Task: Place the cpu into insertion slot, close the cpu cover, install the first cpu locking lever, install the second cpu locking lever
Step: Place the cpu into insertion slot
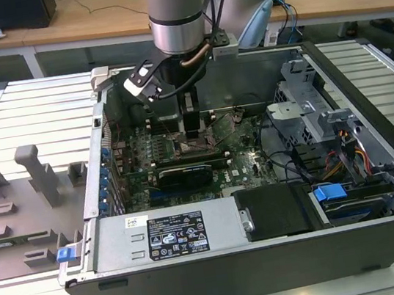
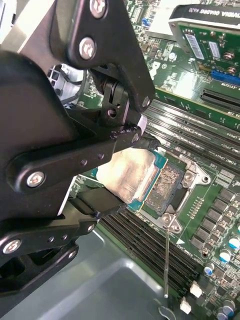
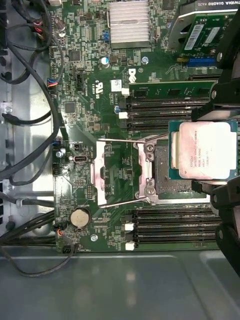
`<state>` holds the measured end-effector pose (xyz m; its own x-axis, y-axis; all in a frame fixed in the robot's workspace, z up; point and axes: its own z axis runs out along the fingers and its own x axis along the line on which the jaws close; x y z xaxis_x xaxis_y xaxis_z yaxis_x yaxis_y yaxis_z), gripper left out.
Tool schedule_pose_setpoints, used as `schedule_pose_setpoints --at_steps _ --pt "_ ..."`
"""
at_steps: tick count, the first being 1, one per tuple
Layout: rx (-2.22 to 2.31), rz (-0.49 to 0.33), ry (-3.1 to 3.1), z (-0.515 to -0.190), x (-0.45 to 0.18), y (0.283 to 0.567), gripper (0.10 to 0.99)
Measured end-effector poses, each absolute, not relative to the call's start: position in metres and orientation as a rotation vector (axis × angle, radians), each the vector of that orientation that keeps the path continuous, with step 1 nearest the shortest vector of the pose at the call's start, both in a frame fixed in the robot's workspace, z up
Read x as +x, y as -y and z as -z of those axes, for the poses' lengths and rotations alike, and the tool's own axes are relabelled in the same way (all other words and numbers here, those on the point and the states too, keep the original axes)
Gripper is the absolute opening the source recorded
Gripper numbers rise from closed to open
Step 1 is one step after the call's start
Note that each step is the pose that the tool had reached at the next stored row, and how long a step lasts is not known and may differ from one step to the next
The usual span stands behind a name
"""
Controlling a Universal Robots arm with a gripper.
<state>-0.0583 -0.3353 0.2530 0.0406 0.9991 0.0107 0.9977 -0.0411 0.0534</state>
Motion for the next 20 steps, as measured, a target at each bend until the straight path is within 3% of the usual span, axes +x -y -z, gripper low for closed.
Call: schedule_pose_setpoints --at_steps 20 --pt "2.194 -0.068 -2.203 -0.208 -0.056 0.324 0.545"
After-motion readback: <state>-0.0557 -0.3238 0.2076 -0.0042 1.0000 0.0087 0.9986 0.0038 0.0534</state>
